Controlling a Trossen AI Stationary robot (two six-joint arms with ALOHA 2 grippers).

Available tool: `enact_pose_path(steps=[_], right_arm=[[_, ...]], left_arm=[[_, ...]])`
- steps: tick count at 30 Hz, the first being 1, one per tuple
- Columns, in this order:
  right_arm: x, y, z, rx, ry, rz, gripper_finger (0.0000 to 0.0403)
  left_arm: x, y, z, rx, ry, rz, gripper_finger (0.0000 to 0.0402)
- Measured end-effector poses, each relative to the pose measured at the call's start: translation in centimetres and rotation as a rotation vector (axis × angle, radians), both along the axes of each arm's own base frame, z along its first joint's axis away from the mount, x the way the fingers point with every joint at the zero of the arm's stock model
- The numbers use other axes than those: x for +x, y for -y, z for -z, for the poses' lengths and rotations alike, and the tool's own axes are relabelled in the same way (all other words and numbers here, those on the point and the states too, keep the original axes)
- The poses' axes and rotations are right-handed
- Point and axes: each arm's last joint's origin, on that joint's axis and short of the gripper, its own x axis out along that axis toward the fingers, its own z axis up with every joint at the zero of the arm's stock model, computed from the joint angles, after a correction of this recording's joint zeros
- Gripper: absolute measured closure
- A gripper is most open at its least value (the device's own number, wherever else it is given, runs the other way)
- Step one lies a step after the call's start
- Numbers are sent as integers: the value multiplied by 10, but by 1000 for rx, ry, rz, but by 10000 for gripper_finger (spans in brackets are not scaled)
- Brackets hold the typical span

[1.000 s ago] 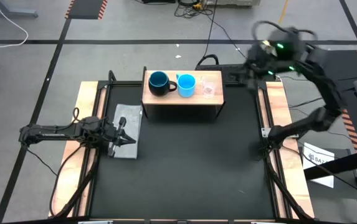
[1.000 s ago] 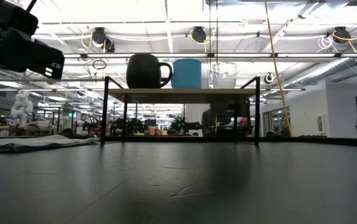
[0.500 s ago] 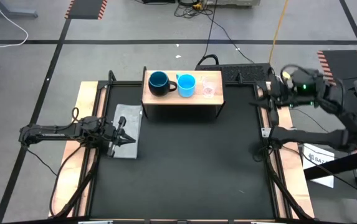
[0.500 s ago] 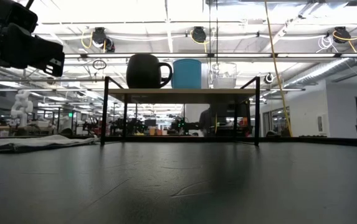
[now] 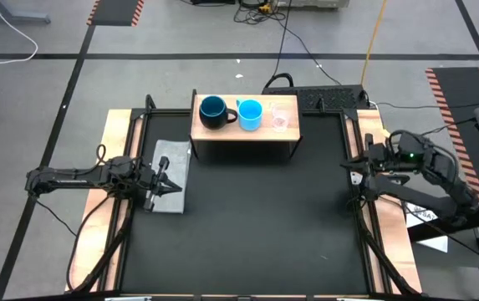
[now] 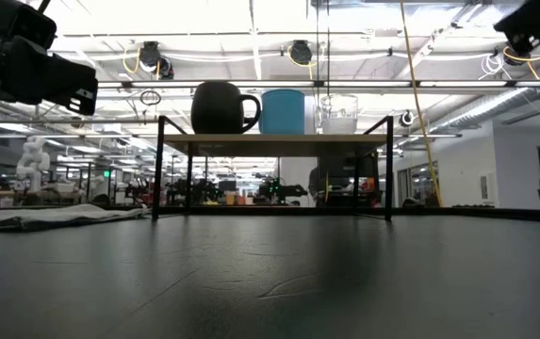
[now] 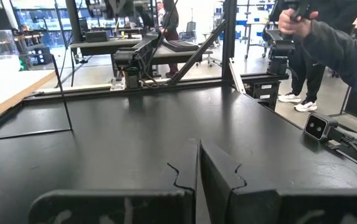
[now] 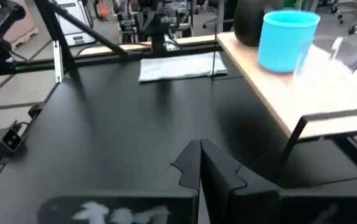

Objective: Stack small to large cups/mugs on shelf
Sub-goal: Return to Home Position

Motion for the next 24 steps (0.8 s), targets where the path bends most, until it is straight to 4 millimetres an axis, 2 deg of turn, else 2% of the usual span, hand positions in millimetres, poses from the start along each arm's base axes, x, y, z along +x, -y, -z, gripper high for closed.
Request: enact_pose_path(steps=[2, 10, 15, 17, 20, 24], right_arm=[[-1, -1, 10, 3, 2, 2, 403], [-15, -7, 8, -39, 91, 6, 403], [-20, -3, 8, -23, 100, 243, 403], [-14, 2, 9, -20, 143, 310, 403], [-5, 6, 7, -13, 141, 310, 403], [24, 17, 13, -15, 276, 200, 403]], left_arm=[[0, 0, 0, 3, 0, 0, 380], [0, 0, 0, -1, -1, 1, 380], [0, 0, 0, -1, -1, 1, 380], [0, 0, 0, -1, 2, 1, 380], [0, 0, -1, 3, 12, 1, 380], [0, 0, -4, 6, 46, 1, 380]])
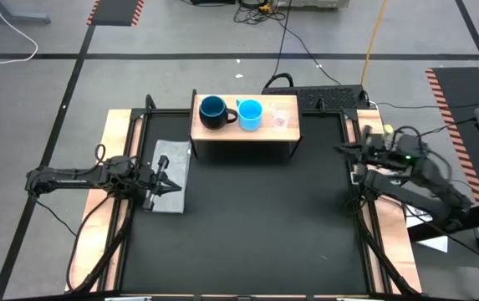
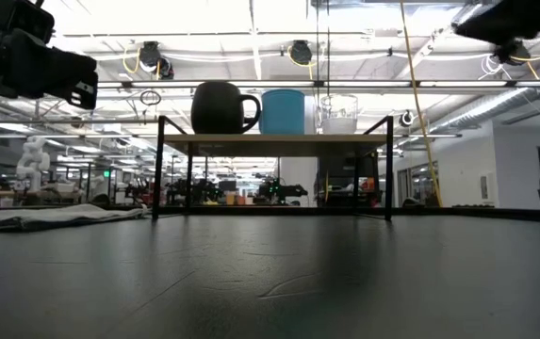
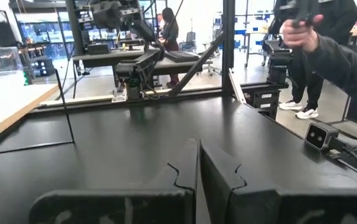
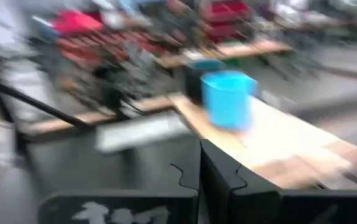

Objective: Stack small to large cups/mugs on shelf
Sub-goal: Return to Home Position

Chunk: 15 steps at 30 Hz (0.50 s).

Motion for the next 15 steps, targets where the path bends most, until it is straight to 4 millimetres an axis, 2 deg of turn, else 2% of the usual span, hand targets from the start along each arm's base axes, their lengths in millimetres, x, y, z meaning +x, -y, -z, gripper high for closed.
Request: enact_pose_path(steps=[3, 7, 12, 15], right_arm=[[23, 6, 15, 1, 36, -173, 403], [43, 17, 43, 23, 7, -171, 403], [53, 21, 65, 20, 56, -183, 403], [55, 22, 80, 16, 16, -193, 403]], left_arm=[[0, 0, -1, -5, 7, 1, 380], [0, 0, -1, -5, 6, 2, 380], [0, -1, 1, -13, -17, -48, 380], [0, -3, 8, -6, -80, -119, 380]])
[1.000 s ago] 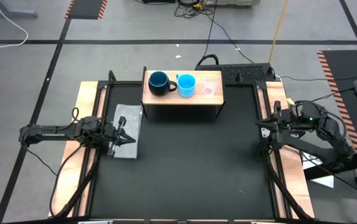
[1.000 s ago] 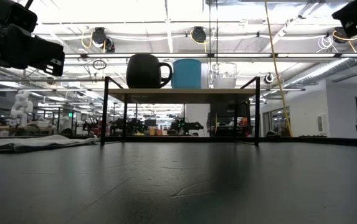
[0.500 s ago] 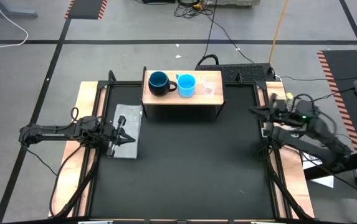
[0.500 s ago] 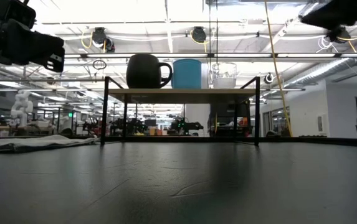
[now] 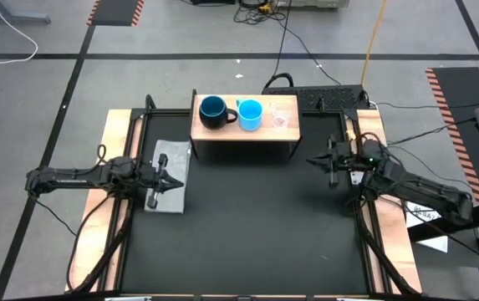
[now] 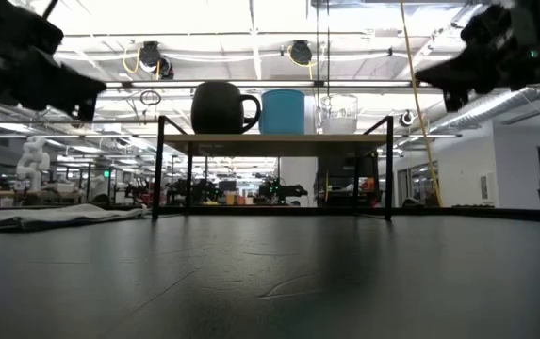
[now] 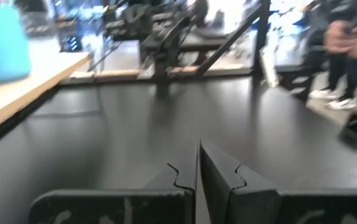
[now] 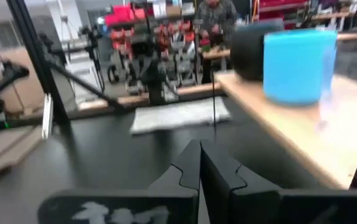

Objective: Stack small to large cups/mugs on shelf
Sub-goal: Return to Home Position

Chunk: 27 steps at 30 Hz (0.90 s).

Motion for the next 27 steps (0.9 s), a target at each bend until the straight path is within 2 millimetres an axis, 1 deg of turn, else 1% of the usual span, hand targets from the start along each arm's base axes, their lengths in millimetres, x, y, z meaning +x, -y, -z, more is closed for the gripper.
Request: enact_pose_path(steps=[3, 7, 13, 17, 21, 24, 27], right_arm=[[0, 1, 10, -27, -33, 17, 403], [1, 1, 22, -53, -66, 16, 403], [0, 1, 42, -137, -115, 5, 403], [1, 1, 38, -224, -56, 9, 403], [1, 1, 39, -242, -64, 10, 403], [1, 1, 37, -250, -45, 10, 403], [1, 0, 37, -228, -44, -19, 403]], left_arm=[[0, -1, 3, 5, -31, -34, 380], [0, -1, 1, 18, -13, -32, 380], [0, -1, 1, 66, -7, -46, 380], [0, -4, 2, 99, -18, -112, 380], [0, -5, 2, 109, -18, -172, 380], [0, -5, 2, 120, -18, -170, 380], [1, -4, 6, 146, -5, -124, 380]])
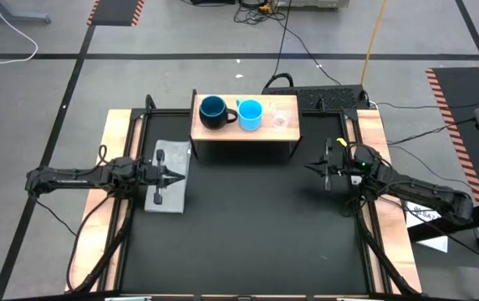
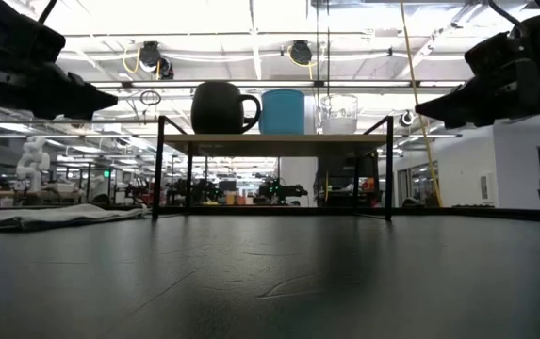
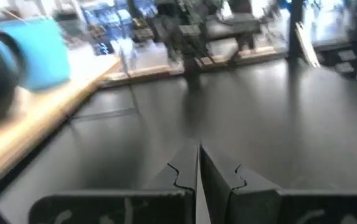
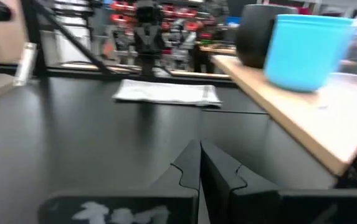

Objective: Stack small to large cups/mugs on shelf
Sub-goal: Return to Home Position

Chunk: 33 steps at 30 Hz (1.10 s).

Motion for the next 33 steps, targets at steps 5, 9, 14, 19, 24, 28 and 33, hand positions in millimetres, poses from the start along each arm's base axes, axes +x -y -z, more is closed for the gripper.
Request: enact_pose_path(steps=[5, 9, 14, 19, 24, 28, 33], right_arm=[[1, -6, 0, 56, 4, -110, 403], [3, -12, 0, 68, 3, -187, 403], [5, -22, -7, 48, 63, -278, 403], [7, -32, -7, 31, 67, -362, 403], [8, -32, 2, -45, -23, -211, 403], [10, -28, 4, -83, -42, -105, 403], [11, -29, 2, -65, -22, -164, 403]], left_arm=[[2, 5, 1, -21, -13, 62, 380], [5, 10, -5, -36, 50, 99, 380], [10, 15, -9, -51, 81, 78, 380], [16, 20, -4, -89, 38, 24, 380], [22, 27, 3, -50, -19, -12, 380], [26, 26, 4, 32, -15, -80, 380], [31, 25, -7, 120, -5, -37, 380]])
